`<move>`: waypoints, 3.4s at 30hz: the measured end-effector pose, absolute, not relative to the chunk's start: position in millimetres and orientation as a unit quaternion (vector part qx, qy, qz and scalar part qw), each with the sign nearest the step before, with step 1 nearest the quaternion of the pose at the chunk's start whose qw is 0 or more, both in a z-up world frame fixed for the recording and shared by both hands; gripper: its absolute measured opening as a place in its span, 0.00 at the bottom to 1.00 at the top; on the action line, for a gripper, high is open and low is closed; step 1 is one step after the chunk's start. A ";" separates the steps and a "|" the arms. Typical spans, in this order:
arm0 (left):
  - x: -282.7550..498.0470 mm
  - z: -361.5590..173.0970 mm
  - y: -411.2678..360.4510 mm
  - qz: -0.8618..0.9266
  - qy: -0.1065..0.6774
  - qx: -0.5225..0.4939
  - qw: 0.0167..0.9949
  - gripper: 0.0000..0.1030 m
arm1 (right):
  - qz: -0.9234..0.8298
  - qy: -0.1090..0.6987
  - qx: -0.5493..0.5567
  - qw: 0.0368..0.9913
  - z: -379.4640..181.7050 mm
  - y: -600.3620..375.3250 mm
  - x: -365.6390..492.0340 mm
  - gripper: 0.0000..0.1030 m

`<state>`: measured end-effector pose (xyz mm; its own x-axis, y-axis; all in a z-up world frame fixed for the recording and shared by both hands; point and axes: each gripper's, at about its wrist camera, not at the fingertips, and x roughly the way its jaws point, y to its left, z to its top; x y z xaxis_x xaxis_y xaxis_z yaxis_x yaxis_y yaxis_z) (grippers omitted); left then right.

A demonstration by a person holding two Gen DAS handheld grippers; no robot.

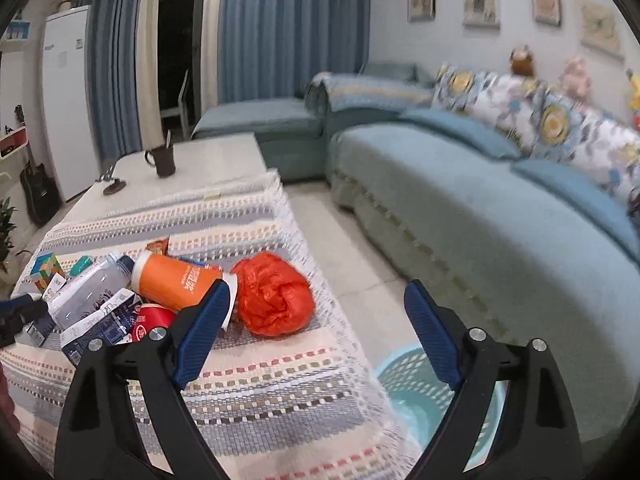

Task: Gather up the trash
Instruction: 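Grasp the blue milk carton with the left tool while the right tool grasps the red plastic bag, then drop the red bag into the blue basket with the right tool while the left tool drops the carton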

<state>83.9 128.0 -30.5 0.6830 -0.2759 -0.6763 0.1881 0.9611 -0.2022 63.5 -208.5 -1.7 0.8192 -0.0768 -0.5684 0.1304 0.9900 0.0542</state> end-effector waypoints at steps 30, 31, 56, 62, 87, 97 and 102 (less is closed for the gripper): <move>153.2 -96.3 95.1 -0.098 0.455 0.011 0.885 0.30 | 0.038 0.417 0.081 0.905 -103.1 -204.5 187.1 0.40; 149.8 -93.3 93.7 -0.096 0.447 0.014 0.889 0.30 | 0.040 0.414 0.081 0.906 -102.2 -204.3 186.4 0.36; 64.3 39.8 -126.0 -0.287 0.312 0.049 0.905 0.29 | -0.059 0.269 0.091 0.957 7.6 -359.5 29.5 0.18; 71.8 7.2 -200.4 -0.331 0.343 0.071 0.876 0.29 | -0.105 0.305 0.110 0.940 -35.1 -410.2 13.2 0.18; 99.2 -96.0 -256.8 -0.367 0.443 0.056 0.816 0.56 | -0.150 0.422 0.157 0.880 -164.2 -444.6 2.8 0.54; 82.2 -67.5 -198.4 -0.333 0.423 0.031 0.842 0.55 | -0.129 0.407 0.140 0.893 -133.4 -415.4 -4.0 0.54; 76.6 -35.2 -136.4 -0.293 0.399 0.003 0.869 0.56 | -0.086 0.377 0.129 0.913 -92.5 -373.5 3.7 0.54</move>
<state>76.6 -136.4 -35.2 0.5103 -0.5065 -0.6950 0.5105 0.8288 -0.2292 3.7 -373.5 -92.5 0.7009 -0.0596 -0.7107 0.2544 0.9519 0.1710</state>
